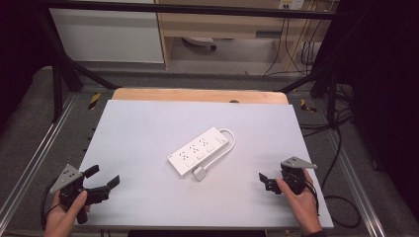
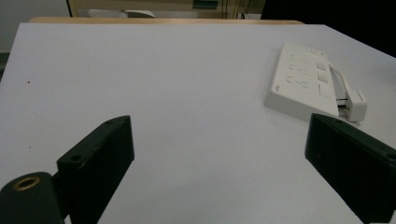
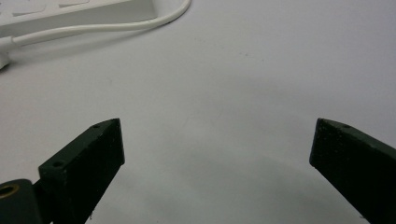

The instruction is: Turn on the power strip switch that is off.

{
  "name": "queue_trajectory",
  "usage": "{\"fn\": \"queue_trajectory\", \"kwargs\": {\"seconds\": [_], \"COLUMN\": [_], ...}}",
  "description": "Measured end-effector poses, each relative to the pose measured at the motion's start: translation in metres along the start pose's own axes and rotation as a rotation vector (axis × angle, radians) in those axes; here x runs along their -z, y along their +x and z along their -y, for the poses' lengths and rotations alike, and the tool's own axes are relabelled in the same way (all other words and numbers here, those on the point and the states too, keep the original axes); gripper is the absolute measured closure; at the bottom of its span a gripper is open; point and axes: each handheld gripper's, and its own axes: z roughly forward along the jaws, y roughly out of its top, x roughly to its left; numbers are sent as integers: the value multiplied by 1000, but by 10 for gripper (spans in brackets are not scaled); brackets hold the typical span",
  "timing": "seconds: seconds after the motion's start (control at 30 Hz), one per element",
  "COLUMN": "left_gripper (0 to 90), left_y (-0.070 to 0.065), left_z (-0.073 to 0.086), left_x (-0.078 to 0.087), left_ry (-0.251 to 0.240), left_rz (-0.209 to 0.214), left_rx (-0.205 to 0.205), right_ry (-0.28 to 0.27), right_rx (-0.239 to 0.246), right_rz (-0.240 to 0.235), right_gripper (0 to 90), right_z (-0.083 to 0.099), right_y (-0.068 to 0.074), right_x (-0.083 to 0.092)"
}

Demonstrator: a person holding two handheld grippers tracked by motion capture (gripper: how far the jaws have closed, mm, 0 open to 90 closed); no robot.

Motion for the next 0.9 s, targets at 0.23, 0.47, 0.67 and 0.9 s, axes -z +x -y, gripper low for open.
{"fn": "queue_trajectory", "kwargs": {"seconds": [0.23, 0.47, 0.67, 0.9], "left_gripper": [71, 57, 57, 57], "left_y": [-3, -4, -4, -4], "left_z": [-2, -3, -5, -8], "left_x": [0, 1, 2, 4], "left_ry": [7, -8, -26, -26], "left_rz": [18, 27, 30, 26], "left_rx": [-5, -5, 9, 18], "right_ry": [2, -21, -43, -72], "right_rx": [30, 34, 30, 18], "right_rz": [-14, -21, -39, -52], "right_gripper": [46, 39, 39, 39], "right_z": [-1, -3, -4, -5], "right_y": [3, 4, 5, 5], "right_x": [-2, 0, 1, 3]}}
